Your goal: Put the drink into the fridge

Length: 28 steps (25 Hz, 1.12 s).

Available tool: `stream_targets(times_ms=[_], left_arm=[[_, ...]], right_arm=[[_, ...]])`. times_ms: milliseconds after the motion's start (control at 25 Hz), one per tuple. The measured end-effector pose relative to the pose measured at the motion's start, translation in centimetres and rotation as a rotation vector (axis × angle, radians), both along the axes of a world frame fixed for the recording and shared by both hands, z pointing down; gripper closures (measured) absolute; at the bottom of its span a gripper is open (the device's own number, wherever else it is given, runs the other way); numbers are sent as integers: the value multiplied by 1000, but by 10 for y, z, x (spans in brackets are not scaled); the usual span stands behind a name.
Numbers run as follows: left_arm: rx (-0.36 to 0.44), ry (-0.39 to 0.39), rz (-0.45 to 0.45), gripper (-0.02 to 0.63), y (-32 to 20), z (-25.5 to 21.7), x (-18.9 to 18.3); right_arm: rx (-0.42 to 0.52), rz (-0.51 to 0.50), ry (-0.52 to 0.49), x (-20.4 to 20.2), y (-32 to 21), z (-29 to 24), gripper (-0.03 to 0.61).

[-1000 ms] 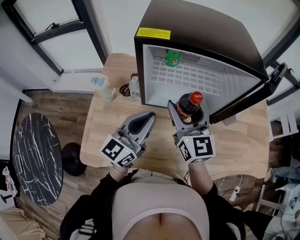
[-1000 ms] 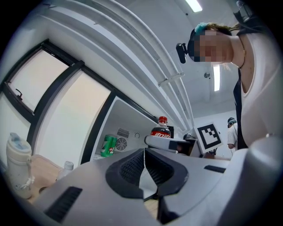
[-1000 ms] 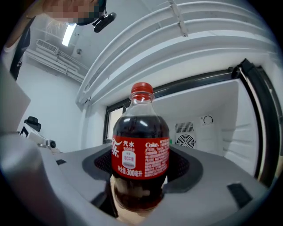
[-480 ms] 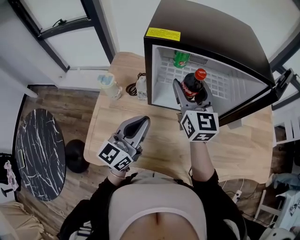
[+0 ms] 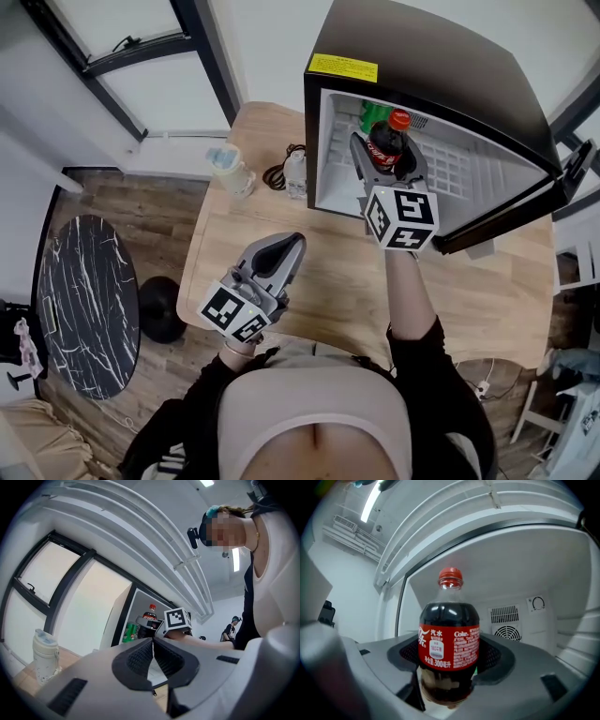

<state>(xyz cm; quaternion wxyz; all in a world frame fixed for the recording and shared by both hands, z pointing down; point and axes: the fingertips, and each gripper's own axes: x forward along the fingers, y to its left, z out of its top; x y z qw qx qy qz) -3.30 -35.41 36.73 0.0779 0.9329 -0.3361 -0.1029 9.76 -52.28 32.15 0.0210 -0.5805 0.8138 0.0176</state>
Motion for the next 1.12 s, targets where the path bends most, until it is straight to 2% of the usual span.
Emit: stream_targets(times_ms=[360,680,1120], left_arm=[[1,-3,9,603,-1,0,-3],[7,-26,34,603,0,0,4],[6,-33,64,603,-6,-2,18]], right_arm=[[-25,28,63,-4,-29,10,253],[-82,45,44,-2,-43,26,253],[-116,79,14,6,-59,35,253]])
